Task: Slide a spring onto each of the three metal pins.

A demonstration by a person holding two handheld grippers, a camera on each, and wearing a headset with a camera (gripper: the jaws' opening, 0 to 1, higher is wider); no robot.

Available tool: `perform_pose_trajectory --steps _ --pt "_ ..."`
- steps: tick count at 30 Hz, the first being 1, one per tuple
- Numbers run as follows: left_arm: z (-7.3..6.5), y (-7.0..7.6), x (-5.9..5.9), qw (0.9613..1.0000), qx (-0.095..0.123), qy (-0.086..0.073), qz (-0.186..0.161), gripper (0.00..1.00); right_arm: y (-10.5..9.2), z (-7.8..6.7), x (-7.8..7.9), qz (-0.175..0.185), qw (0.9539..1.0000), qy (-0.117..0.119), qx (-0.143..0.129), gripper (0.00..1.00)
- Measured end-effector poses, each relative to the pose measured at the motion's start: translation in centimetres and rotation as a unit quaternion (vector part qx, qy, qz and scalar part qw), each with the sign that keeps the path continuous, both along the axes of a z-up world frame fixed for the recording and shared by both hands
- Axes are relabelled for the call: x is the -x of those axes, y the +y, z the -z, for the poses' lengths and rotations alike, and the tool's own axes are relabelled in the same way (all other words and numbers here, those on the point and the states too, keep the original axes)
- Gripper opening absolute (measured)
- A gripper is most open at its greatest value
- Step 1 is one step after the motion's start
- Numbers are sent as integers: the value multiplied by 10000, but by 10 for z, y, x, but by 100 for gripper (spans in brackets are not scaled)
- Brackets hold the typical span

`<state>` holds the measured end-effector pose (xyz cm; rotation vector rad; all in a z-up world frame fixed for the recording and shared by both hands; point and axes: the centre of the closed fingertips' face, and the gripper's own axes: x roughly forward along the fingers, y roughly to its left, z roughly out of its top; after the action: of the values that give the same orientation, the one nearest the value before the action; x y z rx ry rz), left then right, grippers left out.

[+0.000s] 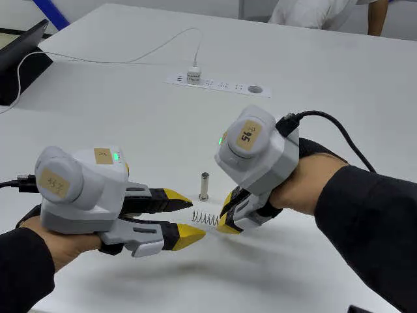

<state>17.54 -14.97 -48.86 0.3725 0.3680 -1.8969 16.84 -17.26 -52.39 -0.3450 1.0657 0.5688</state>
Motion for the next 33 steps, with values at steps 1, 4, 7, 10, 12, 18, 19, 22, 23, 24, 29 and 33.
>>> perform_pose_trajectory --steps 1,4,7,10,12,18,19,22,23,24,29,33 --pt "0 0 1 10000 -1 -7 16 32 0 -2 2 -24 10000 4 2 12" --pt "0 -1 4 10000 -13 -33 82 31 2 -7 7 -110 9999 24 16 12" --pt "2 -1 8 9998 -37 -83 173 31 5 -12 12 -230 9997 32 32 12" --pt "2 -1 11 9995 -44 -154 270 30 9 -14 16 -352 9993 62 86 12" --pt "3 -1 14 9992 -43 -214 335 28 12 -15 17 -413 9991 80 112 12" --pt "5 -1 17 9980 -38 -405 482 23 16 -17 19 -548 9983 134 153 12" --pt "5 -1 18 9977 -40 -440 509 22 17 -17 20 -566 9982 147 159 12" --pt "8 0 20 9963 -53 -593 623 19 18 -17 21 -619 9977 180 189 12" --pt "9 0 20 9959 -56 -627 647 18 18 -18 21 -627 9977 184 191 12" --pt "9 0 21 9956 -56 -659 667 17 18 -17 22 -635 9976 193 194 12" --pt "11 0 20 9940 -49 -801 745 14 19 -18 24 -684 9971 224 227 12" --pt "13 1 20 9927 -63 -902 795 12 20 -21 23 -704 9970 218 233 12"
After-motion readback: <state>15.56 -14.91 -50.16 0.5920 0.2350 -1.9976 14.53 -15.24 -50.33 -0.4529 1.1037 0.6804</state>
